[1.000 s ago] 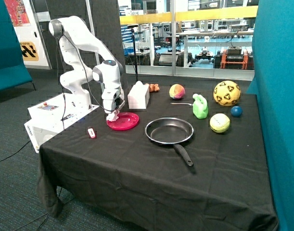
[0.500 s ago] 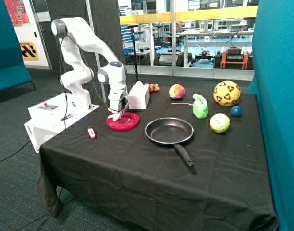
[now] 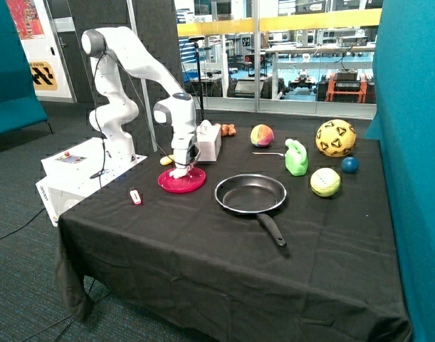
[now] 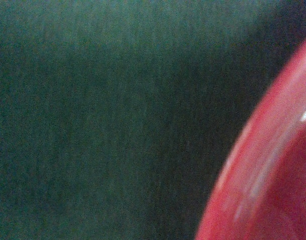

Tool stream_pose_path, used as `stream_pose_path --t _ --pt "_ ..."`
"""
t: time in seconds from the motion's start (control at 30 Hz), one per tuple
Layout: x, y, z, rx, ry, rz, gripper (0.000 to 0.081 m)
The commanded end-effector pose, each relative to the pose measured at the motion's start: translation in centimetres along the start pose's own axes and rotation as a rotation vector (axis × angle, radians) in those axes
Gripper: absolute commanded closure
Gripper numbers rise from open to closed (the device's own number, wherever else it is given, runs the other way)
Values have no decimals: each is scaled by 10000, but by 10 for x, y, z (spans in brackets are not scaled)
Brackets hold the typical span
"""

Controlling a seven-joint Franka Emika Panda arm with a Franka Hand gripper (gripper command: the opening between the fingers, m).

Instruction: Dry the plate

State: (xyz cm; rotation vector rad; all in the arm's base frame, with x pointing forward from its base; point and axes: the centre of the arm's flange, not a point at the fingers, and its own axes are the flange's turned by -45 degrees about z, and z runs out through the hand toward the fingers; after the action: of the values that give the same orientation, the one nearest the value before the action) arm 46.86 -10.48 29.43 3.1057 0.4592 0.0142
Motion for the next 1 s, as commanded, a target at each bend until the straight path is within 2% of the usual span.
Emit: stream_pose_path --t 0.0,0.5,0.7,0.97 --pt "22 6 -2 34 -87 132 808" --pt "43 39 2 31 -88 893 808" --pt "45 51 2 30 -88 1119 808" --pt "42 83 -1 26 -89 1861 808"
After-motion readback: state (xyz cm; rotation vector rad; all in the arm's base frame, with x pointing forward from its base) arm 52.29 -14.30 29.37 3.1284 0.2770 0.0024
